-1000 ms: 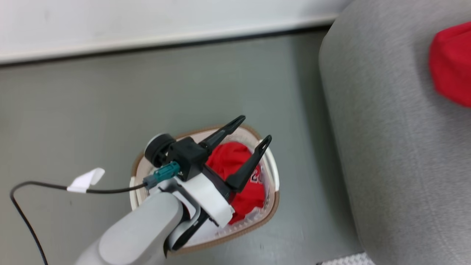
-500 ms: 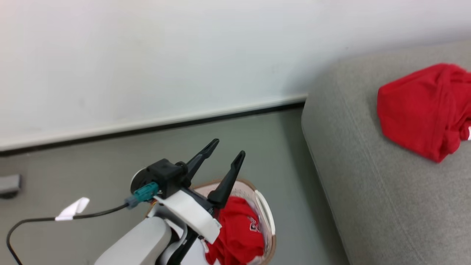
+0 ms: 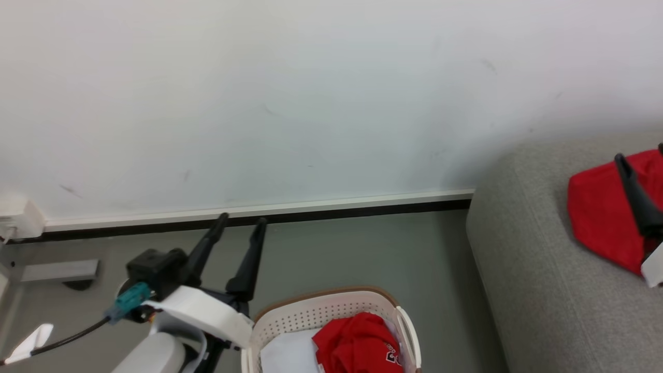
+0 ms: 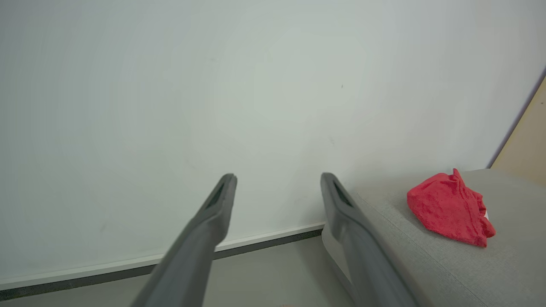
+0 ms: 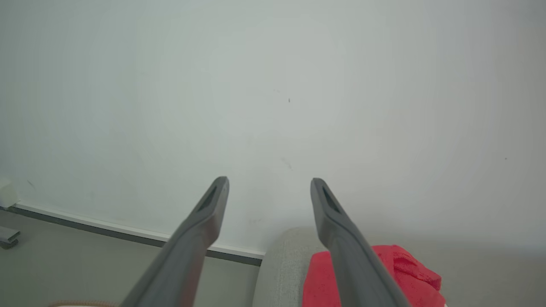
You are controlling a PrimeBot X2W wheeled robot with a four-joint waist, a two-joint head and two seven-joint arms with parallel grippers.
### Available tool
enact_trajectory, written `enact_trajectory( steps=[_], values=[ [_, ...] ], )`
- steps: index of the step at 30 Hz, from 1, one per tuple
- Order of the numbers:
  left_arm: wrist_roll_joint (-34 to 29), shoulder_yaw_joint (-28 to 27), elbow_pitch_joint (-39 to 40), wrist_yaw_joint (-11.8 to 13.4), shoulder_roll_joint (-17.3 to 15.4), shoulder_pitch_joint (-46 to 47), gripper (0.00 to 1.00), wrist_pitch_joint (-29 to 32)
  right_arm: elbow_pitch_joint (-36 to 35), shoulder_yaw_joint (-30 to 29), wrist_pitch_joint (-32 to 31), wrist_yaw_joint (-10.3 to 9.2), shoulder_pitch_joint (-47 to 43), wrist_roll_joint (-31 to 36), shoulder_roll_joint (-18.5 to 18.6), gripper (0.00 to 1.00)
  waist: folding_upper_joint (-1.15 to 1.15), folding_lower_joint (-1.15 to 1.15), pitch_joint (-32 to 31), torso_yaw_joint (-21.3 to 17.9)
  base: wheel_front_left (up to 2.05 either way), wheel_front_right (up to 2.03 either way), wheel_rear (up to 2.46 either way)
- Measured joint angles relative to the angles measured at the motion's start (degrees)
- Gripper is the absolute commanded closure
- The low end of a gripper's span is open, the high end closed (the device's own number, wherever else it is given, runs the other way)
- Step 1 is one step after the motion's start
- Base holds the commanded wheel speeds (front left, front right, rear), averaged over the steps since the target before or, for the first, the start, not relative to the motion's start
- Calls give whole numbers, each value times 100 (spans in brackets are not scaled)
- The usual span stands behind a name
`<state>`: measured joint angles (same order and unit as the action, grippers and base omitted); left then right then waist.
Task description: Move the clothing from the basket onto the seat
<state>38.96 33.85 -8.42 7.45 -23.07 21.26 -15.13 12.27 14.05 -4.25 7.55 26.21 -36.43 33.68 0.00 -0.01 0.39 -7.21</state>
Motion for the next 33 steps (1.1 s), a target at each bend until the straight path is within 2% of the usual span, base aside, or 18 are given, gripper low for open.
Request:
enact_trajectory(
  steps=[2, 8, 9, 11, 16, 25, 33],
  values=[
    [-1, -112, 15, 18, -10, -70, 0, 1, -58, -63, 96, 0, -129, 83, -114, 0, 0, 0, -17, 52, 0, 0, 0],
    [-212, -712, 146, 119, -10, -544, 0, 0, -205, -402, 787, 0, -1021, 573, -1036, 0, 0, 0, -90, 327, 0, 0, 0],
    [-313, -922, 192, 145, 37, -709, 0, 0, -192, -471, 1082, 0, -1251, 770, -1293, 0, 0, 1, -116, 383, 0, 0, 0],
    [-407, -1150, 259, 178, 144, -906, 0, 0, -171, -468, 1460, 0, -1435, 1061, -1481, 0, 0, 1, -140, 416, 0, 0, 0],
    [-895, -1769, 339, 210, 523, -1407, 0, 0, 20, -341, 1855, 0, -1748, 1491, -1908, 0, 0, 1, -157, 450, 0, 0, 0],
    [-1994, -2602, 347, -176, 1182, -1978, 0, 0, -10, -890, 1928, 0, -2203, 2121, -2653, 0, 0, 1, -141, 491, 0, 0, 0],
    [-2460, -3042, 151, -599, 1611, -2113, 0, 0, 23, -712, 1928, 0, -2159, 2272, -2704, 0, 0, 1, -118, 466, 0, 0, 0]
  ],
)
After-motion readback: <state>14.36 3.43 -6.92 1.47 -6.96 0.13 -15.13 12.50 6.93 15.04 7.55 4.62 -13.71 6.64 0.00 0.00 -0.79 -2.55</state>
